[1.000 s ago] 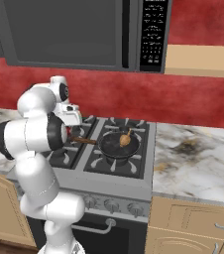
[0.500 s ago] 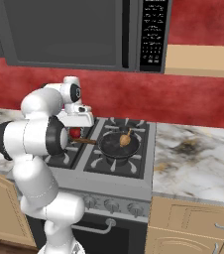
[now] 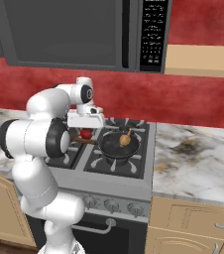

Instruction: Place the pan on the front right burner on the stove. Then place the tomato and the onion in the pan and turn on the front right burner.

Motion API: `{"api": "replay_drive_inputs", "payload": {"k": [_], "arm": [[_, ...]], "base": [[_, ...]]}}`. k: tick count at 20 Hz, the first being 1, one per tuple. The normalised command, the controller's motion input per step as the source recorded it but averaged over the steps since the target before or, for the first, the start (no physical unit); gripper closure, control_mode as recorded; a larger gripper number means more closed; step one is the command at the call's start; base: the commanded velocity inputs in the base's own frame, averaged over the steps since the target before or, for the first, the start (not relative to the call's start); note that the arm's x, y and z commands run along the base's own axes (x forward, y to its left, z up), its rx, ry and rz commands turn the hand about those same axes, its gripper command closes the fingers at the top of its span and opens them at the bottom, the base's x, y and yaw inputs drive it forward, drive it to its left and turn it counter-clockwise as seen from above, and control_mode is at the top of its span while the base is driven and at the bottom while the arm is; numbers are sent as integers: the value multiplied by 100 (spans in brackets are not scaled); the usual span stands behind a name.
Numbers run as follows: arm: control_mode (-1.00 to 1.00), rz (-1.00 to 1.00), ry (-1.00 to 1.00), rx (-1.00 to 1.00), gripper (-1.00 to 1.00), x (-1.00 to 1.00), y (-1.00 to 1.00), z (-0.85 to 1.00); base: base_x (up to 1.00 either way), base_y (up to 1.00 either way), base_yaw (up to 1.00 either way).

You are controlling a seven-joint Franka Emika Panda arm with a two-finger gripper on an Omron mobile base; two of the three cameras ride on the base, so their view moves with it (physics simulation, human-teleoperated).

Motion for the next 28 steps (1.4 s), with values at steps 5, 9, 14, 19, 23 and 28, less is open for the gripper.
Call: {"api": "replay_drive_inputs", "payload": {"k": [5,9,14,19,23,28], "arm": [[-100,-1,0,0,100,5,-31,0],[-100,0,0,0,100,4,-27,-1],[-100,0,-3,-1,100,16,-24,-16],[-100,0,-5,-1,100,27,-18,-24],[-100,0,-2,0,100,38,-17,-26],[-100,0,0,0,100,41,-16,-29]], "base": [[0,0,0],[0,0,0],[0,0,0],[0,0,0],[0,0,0],[0,0,0]]}}
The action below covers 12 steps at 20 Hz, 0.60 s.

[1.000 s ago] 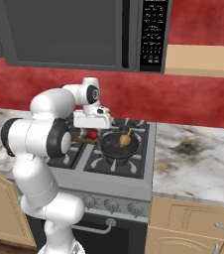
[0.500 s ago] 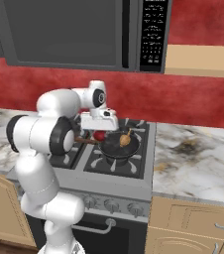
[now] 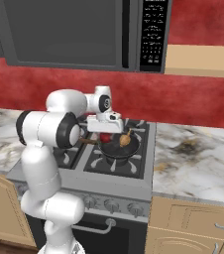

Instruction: Place the pan on the front right burner on the stove. Then place the tomato and the onion in the pan and turn on the front right burner.

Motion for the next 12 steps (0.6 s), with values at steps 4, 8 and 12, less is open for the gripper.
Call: {"api": "replay_drive_inputs", "payload": {"k": [4,8,12], "arm": [[-100,0,-1,0,100,44,-12,-22],[-100,0,0,0,100,19,-6,-23],[-100,0,0,0,100,1,-3,-29]], "base": [[0,0,0],[0,0,0],[0,0,0]]}}
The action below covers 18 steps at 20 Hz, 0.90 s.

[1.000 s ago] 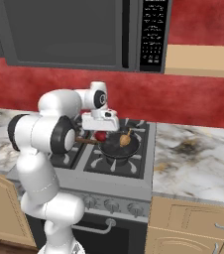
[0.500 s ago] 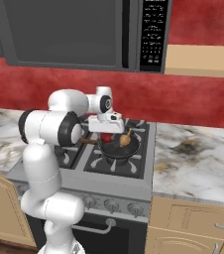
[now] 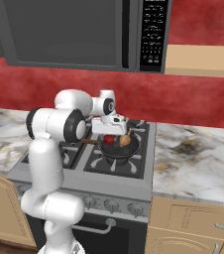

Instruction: Place the pan on the front right burner on the stove. Then place the tomato and the onion in the pan and turn on the front right burner.

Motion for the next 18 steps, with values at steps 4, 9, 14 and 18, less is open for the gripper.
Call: {"api": "replay_drive_inputs", "payload": {"k": [4,9,14,18], "arm": [[-100,0,0,0,100,0,-6,-26],[-100,0,0,0,100,0,-15,-17],[-100,0,0,0,-100,0,-6,-2],[-100,0,-6,0,-100,-17,0,5]], "base": [[0,0,0],[0,0,0],[0,0,0],[0,0,0]]}}
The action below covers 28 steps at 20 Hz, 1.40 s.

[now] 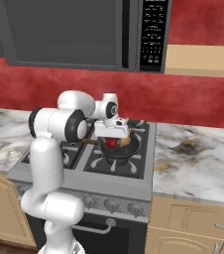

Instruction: Place the pan on the front right burner on the stove. Then place the tomato and the onion in the pan and turn on the front right burner.

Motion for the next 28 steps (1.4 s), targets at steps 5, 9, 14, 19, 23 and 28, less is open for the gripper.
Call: {"api": "replay_drive_inputs", "payload": {"k": [5,9,14,19,23,28], "arm": [[-100,0,-11,0,-100,-38,0,13],[-100,0,-13,0,-100,-41,0,31],[-100,0,-13,0,-100,-37,0,49],[-100,0,-6,0,-100,-22,0,53],[-100,0,0,0,-100,-37,0,49],[-100,0,0,0,-100,-73,-1,28]], "base": [[0,0,0],[0,0,0],[0,0,0],[0,0,0],[0,0,0],[0,0,0]]}}
